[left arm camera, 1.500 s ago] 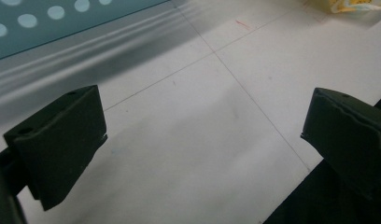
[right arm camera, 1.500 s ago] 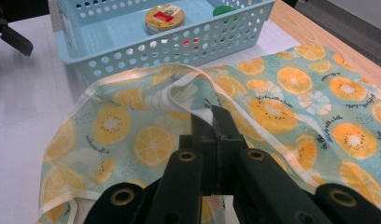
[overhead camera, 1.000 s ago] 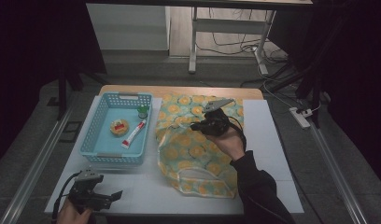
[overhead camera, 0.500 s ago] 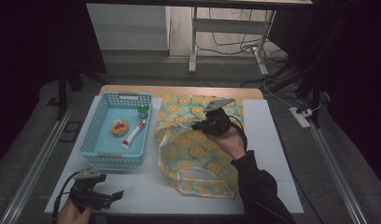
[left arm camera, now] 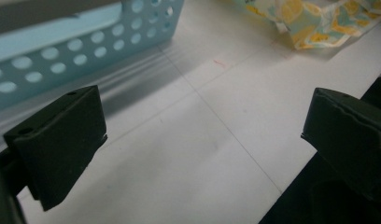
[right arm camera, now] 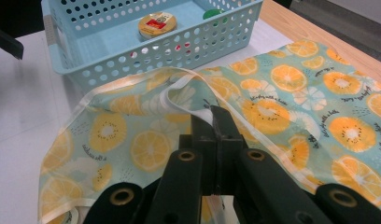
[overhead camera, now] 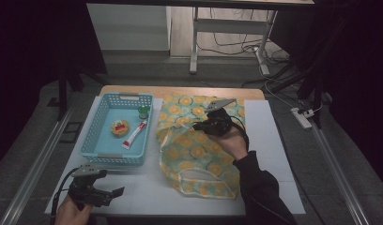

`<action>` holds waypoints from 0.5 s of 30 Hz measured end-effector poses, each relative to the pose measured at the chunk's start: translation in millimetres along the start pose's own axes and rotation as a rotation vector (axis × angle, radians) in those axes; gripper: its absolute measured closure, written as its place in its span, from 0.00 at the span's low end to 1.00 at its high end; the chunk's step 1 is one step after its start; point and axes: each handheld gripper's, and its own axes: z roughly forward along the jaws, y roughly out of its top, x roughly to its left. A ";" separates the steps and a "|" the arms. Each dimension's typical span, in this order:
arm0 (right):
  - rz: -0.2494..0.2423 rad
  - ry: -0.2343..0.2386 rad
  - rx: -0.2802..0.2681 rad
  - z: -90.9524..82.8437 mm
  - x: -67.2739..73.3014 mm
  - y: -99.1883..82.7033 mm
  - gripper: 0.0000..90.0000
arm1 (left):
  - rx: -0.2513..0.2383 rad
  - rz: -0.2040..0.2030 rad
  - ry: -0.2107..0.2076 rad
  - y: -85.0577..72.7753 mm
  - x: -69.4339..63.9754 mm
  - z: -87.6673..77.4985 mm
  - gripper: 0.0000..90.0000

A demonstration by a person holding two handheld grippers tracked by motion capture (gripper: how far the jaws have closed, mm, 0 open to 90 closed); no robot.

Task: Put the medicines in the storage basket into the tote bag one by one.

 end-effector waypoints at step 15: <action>0.006 -0.005 0.005 -1.1 -2.4 -0.8 1.00 | -0.013 0.013 0.024 23.2 9.7 -8.8 0.00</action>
